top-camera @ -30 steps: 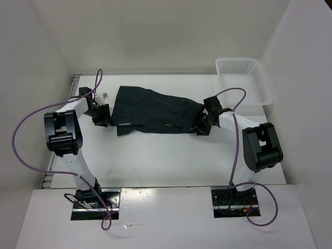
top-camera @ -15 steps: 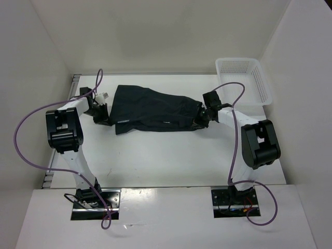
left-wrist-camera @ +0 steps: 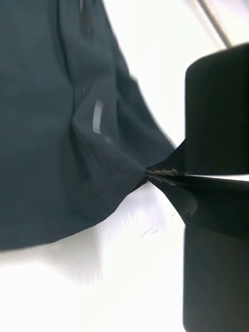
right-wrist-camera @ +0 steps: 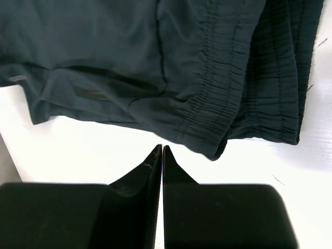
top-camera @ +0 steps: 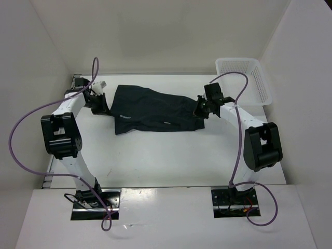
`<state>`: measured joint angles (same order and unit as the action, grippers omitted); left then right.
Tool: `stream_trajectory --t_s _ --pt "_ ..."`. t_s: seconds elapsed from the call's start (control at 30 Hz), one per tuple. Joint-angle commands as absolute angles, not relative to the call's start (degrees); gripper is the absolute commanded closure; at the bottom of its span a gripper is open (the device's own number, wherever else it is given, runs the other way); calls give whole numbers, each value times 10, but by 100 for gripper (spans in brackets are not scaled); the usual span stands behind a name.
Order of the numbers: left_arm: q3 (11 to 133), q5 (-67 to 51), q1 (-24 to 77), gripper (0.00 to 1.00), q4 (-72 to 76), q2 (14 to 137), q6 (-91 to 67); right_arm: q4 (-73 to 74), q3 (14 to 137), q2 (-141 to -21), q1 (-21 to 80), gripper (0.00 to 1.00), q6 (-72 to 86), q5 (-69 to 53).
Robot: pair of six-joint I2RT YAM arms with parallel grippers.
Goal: Fold and stack the shorts
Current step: Fold the shorts
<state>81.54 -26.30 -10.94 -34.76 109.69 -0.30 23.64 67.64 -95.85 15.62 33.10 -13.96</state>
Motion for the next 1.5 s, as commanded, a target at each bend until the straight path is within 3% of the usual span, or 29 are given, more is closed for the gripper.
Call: stream_trajectory --t_s 0.0,0.23,0.33,0.37,0.47,0.87,0.9,1.0,1.03,1.13,1.47 --pt "855 -323 -107 100 -388 1031 0 245 717 -913 157 95 322 -129" --pt "805 -343 -96 100 -455 1007 0 257 693 -906 128 95 316 -123" --pt "775 -334 -91 100 -450 1007 0 234 655 -918 128 72 323 -151" --pt "769 -334 -91 100 -445 1012 0 224 642 -924 128 58 323 -173" --pt "762 -334 -91 100 -439 1012 0 213 642 -949 128 48 329 -178" --pt "774 -317 -91 100 -433 1024 0 202 642 -1011 128 45 339 -199" --pt "769 -317 -91 100 -433 1024 0 191 636 -1011 134 47 339 -205" --pt "769 -317 -91 100 -433 1024 0 164 636 -1011 140 66 339 -193" --pt "769 -317 -91 100 -433 1024 0 157 642 -1011 140 79 344 -186" --pt "775 -317 -91 100 -433 1024 0 165 659 -1011 140 98 333 -164" --pt "830 -317 -91 100 -459 1018 0 275 767 -936 132 100 262 -84"
